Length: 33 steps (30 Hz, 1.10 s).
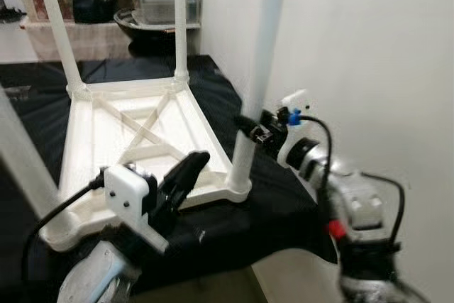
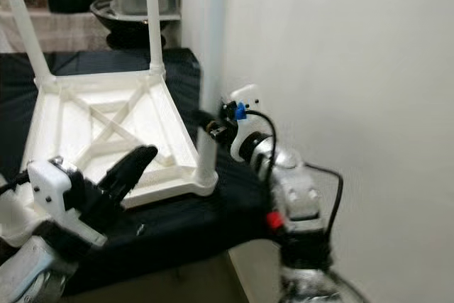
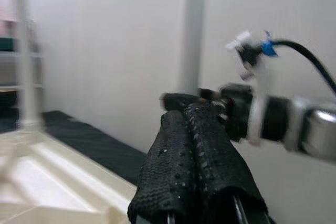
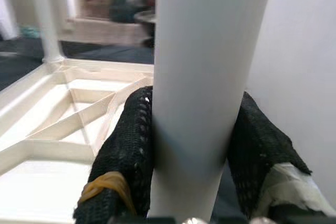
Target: Building children table
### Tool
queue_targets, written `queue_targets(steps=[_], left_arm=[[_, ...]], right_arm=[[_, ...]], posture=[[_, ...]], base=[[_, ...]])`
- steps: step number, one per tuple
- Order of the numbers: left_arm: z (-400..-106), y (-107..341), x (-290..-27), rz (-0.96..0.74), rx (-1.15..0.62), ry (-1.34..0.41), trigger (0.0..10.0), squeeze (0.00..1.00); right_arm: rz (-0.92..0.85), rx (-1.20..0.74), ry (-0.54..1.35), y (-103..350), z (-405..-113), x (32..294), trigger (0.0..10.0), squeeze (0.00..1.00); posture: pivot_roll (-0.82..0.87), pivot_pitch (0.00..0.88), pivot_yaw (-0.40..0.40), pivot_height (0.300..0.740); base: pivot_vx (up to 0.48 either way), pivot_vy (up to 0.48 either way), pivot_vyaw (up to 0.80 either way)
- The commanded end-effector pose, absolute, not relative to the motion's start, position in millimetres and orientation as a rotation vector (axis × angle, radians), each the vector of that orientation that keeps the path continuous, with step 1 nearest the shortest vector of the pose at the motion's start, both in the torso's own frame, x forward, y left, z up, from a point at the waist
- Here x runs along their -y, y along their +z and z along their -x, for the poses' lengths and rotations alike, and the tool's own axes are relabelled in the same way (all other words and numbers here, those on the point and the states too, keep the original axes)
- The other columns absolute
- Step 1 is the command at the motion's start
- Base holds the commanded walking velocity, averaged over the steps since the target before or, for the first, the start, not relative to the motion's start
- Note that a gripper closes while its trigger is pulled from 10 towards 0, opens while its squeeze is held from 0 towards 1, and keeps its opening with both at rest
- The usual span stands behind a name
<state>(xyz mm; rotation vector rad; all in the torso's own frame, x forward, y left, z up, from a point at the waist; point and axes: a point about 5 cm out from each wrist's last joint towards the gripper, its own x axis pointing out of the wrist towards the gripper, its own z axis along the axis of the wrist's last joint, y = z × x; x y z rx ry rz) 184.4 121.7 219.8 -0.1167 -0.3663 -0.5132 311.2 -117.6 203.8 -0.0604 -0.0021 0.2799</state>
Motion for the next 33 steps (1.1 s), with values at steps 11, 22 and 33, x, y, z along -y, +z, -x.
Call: queue_targets(steps=[11, 22, 33], left_arm=[[-189, 219, -118, 0.125, 0.364, -0.529, 10.0, 0.0], [-188, 219, -118, 0.128, 0.359, -0.531, 10.0, 0.0], [-185, 219, -119, 0.123, 0.351, -0.529, 10.0, 0.0]], right_arm=[[0.044, -0.119, 0.463, 187, -308, 85, 10.0, 0.0], [-0.01, 0.115, 0.91, 234, -302, 89, 10.0, 1.0], [0.115, 0.029, 1.241, 241, -292, 122, 10.0, 1.0]], posture=[[-0.06, 0.018, -0.11, 0.74], [-0.06, 0.026, -0.107, 0.74], [-0.04, 0.041, -0.106, 0.74]], base=[[0.0, 0.0, 0.0], [0.0, 0.0, 0.0], [0.0, 0.0, 0.0]])
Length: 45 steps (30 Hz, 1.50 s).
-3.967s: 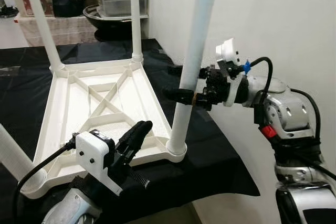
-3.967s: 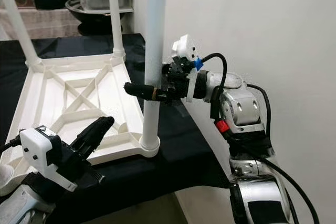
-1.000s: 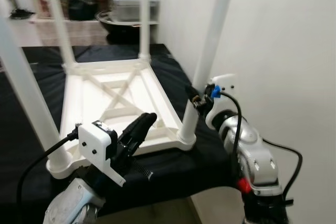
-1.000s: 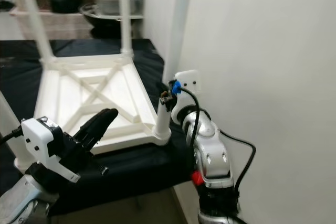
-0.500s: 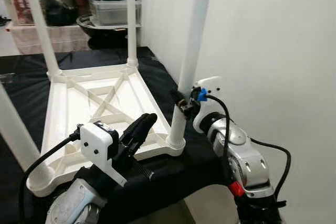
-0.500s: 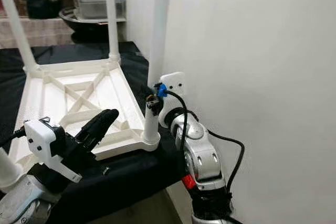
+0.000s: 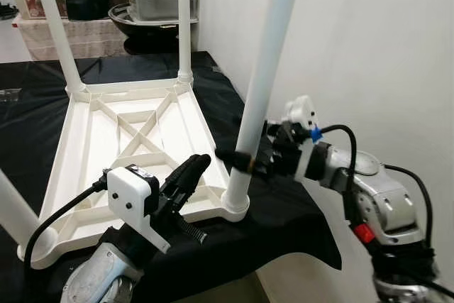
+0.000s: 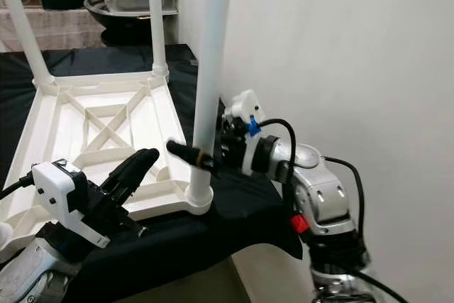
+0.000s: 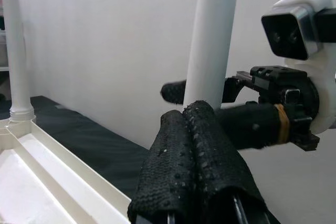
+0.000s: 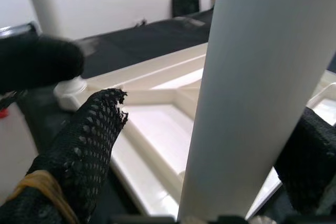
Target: Building children table
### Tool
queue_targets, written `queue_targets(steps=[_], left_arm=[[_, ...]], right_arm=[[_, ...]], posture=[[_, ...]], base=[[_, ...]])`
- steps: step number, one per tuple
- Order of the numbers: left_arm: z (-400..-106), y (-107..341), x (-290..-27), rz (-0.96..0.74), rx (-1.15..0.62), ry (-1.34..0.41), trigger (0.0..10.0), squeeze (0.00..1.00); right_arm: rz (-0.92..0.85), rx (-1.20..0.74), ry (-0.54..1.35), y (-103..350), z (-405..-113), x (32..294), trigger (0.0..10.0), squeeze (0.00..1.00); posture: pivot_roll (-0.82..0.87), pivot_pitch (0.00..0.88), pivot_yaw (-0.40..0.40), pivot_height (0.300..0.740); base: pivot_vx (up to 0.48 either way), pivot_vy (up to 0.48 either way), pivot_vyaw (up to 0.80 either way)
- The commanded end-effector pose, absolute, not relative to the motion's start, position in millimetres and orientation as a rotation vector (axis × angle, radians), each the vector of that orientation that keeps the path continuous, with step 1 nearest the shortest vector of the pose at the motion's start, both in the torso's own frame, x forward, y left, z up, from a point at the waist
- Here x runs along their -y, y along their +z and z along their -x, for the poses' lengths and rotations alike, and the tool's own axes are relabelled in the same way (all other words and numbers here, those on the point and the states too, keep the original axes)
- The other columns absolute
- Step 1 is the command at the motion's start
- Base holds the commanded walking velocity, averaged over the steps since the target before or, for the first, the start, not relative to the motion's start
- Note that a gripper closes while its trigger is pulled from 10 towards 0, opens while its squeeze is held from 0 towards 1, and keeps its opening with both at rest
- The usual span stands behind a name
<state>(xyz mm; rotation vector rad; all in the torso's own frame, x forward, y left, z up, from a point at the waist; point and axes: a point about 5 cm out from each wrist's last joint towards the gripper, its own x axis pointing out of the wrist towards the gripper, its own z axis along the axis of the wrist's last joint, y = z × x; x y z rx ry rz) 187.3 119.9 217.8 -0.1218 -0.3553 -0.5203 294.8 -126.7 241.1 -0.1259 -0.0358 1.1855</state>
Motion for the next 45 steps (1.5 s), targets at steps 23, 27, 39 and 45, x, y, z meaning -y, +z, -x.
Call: queue_targets(steps=[23, 27, 39, 45], left_arm=[[-185, 220, -119, 0.12, 0.354, -0.527, 10.0, 0.0], [-185, 219, -119, 0.122, 0.352, -0.529, 10.0, 0.0], [-188, 219, -118, 0.126, 0.358, -0.53, 10.0, 0.0], [-189, 220, -118, 0.124, 0.362, -0.527, 10.0, 0.0]], right_arm=[[-0.048, 0.005, 1.15, 225, -292, 130, 0.0, 0.0], [-0.1, -0.07, 1.056, 205, -283, 116, 0.0, 0.0], [0.082, -0.158, 0.249, 185, -309, 111, 0.0, 0.0], [0.1, -0.126, 0.26, 193, -309, 100, 0.0, 0.0]], posture=[[-0.04, 0.031, -0.117, 0.74], [-0.05, 0.028, -0.115, 0.74], [-0.06, 0.01, -0.116, 0.74], [-0.06, 0.013, -0.114, 0.74]], base=[[0.0, 0.0, 0.0], [0.0, 0.0, 0.0], [0.0, 0.0, 0.0], [0.0, 0.0, 0.0]])
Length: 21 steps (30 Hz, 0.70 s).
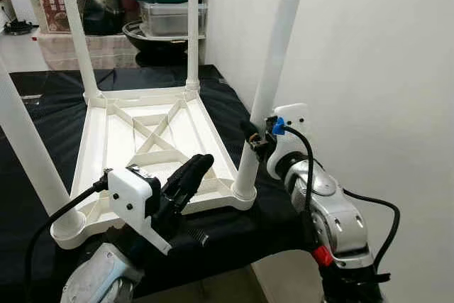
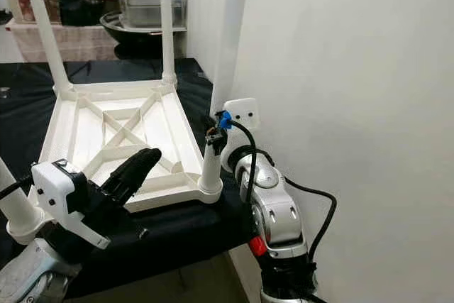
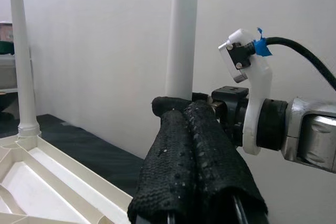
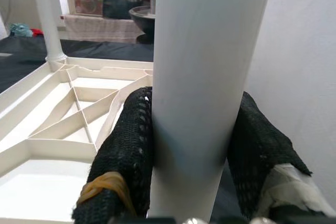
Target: Building children table
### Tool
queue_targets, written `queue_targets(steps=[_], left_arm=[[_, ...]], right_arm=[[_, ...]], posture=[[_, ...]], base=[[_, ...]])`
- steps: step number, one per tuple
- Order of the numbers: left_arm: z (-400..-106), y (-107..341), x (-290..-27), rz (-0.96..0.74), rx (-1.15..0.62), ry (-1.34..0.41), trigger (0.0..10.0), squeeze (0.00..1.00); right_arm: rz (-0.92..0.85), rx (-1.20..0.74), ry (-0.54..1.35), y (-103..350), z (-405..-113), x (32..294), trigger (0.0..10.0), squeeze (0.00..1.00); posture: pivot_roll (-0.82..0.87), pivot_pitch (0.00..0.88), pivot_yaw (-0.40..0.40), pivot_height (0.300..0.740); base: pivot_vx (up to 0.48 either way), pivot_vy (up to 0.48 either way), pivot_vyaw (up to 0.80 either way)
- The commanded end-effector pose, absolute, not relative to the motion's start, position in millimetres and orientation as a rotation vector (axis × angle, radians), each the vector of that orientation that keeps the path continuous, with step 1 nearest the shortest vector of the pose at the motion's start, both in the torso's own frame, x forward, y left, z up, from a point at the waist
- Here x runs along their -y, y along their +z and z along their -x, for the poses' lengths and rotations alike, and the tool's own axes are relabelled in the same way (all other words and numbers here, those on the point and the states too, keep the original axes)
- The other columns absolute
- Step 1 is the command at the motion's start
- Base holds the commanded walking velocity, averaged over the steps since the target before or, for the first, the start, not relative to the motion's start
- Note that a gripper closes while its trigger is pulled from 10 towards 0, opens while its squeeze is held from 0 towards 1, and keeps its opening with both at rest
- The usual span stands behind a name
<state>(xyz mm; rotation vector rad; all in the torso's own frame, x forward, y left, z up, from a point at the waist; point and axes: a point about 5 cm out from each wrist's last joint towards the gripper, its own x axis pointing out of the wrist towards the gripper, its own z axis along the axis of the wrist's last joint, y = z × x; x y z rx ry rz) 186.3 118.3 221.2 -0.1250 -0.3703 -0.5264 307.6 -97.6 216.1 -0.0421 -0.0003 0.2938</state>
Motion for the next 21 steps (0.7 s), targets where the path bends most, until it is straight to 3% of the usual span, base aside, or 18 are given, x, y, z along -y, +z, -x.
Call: queue_targets(steps=[1, 2, 3, 8, 9, 10, 12, 15, 21], left_arm=[[-189, 220, -118, 0.124, 0.362, -0.527, 10.0, 0.0], [-189, 220, -118, 0.125, 0.362, -0.526, 10.0, 0.0], [-188, 220, -118, 0.125, 0.363, -0.526, 10.0, 0.0], [-188, 220, -117, 0.127, 0.36, -0.53, 10.0, 0.0], [-188, 220, -117, 0.127, 0.358, -0.53, 10.0, 0.0], [-188, 220, -117, 0.127, 0.358, -0.53, 10.0, 0.0], [-188, 220, -117, 0.127, 0.356, -0.53, 10.0, 0.0], [-187, 220, -117, 0.127, 0.353, -0.531, 10.0, 0.0], [-187, 220, -117, 0.127, 0.352, -0.532, 10.0, 0.0]], right_arm=[[0.1, -0.126, 0.26, 193, -309, 100, 0.0, 0.0], [0.088, -0.132, 0.291, 193, -307, 96, 0.0, 0.0], [0.088, -0.14, 0.32, 194, -306, 92, 10.0, 0.0], [0.017, -0.06, 0.468, 209, -310, 83, 10.0, 0.0], [-0.037, -0.022, 0.573, 217, -310, 79, 10.0, 1.0], [-0.037, -0.022, 0.573, 217, -310, 79, 10.0, 1.0], [-0.035, 0.079, 0.837, 237, -305, 87, 10.0, 1.0], [0.021, 0.129, 0.991, 249, -305, 103, 10.0, 1.0], [0.065, 0.143, 1.057, 255, -308, 115, 10.0, 1.0]], posture=[[-0.06, 0.013, -0.114, 0.74], [-0.06, 0.016, -0.109, 0.74], [-0.06, 0.021, -0.109, 0.74], [-0.06, 0.025, -0.108, 0.74], [-0.06, 0.025, -0.107, 0.74], [-0.06, 0.025, -0.107, 0.74], [-0.05, 0.03, -0.111, 0.74], [-0.05, 0.033, -0.109, 0.74], [-0.04, 0.038, -0.105, 0.74]], base=[[0.0, 0.0, 0.0], [0.0, 0.0, 0.0], [0.0, 0.0, 0.0], [0.0, 0.0, 0.0], [0.0, 0.0, 0.0], [0.0, 0.0, 0.0], [0.0, 0.0, 0.0], [0.0, 0.0, 0.0], [0.0, 0.0, 0.0]])
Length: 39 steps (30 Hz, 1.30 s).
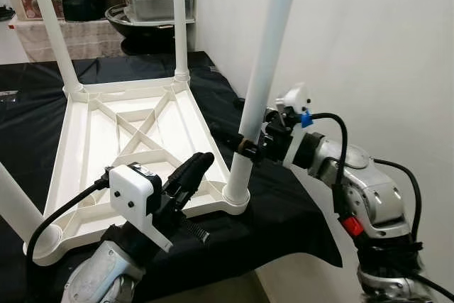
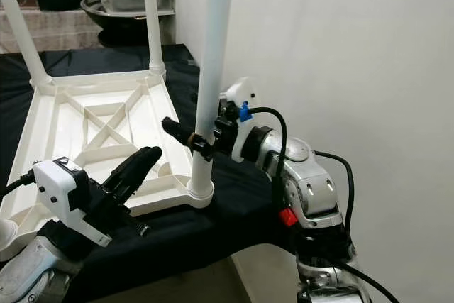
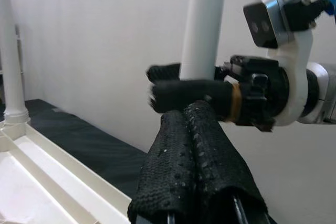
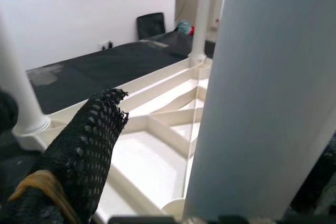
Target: Building children table
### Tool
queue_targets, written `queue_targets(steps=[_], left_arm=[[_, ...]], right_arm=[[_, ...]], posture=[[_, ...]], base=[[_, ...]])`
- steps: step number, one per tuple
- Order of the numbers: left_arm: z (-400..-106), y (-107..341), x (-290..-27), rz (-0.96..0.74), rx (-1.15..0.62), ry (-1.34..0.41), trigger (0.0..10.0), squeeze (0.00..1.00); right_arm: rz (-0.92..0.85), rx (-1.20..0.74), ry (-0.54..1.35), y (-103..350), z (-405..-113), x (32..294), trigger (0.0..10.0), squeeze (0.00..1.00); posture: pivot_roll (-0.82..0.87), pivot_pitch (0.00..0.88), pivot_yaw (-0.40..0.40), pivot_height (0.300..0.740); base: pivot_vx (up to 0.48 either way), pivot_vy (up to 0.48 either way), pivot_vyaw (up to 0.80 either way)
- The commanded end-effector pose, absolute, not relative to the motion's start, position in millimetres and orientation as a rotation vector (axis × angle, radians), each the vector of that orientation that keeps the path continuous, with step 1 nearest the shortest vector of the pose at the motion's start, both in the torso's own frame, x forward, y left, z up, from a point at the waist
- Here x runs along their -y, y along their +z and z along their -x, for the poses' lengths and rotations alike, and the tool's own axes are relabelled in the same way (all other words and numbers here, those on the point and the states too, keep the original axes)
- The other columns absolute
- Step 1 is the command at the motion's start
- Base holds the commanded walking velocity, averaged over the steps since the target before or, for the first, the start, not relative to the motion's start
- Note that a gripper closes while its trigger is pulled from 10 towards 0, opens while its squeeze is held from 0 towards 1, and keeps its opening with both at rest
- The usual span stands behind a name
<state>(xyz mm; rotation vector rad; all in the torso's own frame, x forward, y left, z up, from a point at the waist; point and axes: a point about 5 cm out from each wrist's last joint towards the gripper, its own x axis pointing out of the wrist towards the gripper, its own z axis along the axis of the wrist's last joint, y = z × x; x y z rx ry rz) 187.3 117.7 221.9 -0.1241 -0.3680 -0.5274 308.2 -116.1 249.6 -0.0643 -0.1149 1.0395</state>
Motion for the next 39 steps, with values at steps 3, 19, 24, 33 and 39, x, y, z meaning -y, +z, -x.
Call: queue_targets(steps=[3, 19, 24, 33, 39], left_arm=[[-187, 221, -117, 0.125, 0.35, -0.534, 10.0, 0.0], [-184, 221, -119, 0.11, 0.344, -0.529, 10.0, 0.0], [-185, 221, -119, 0.11, 0.344, -0.528, 10.0, 0.0], [-187, 221, -119, 0.105, 0.344, -0.529, 10.0, 0.0], [-190, 222, -119, 0.11, 0.357, -0.521, 10.0, 0.0]], right_arm=[[0.089, 0.126, 1.16, 260, -311, 122, 10.0, 1.0], [0.06, 0.134, 1.383, 272, -319, 140, 0.0, 0.0], [0.08, 0.101, 1.305, 260, -319, 137, 0.0, 0.0], [0.117, -0.181, 0.098, 182, -313, 137, 0.0, 0.0], [0.15, -0.177, 0.408, 180, -301, 97, 0.0, 0.0]], posture=[[-0.03, 0.042, -0.106, 0.74], [-0.01, 0.028, -0.111, 0.74], [-0.02, 0.027, -0.113, 0.74], [-0.01, 0.027, -0.134, 0.74], [-0.03, 0.009, -0.13, 0.74]], base=[[0.0, 0.0, 0.0], [0.0, 0.0, 0.0], [0.0, 0.0, 0.0], [0.0, 0.0, 0.0], [0.0, 0.0, 0.0]])
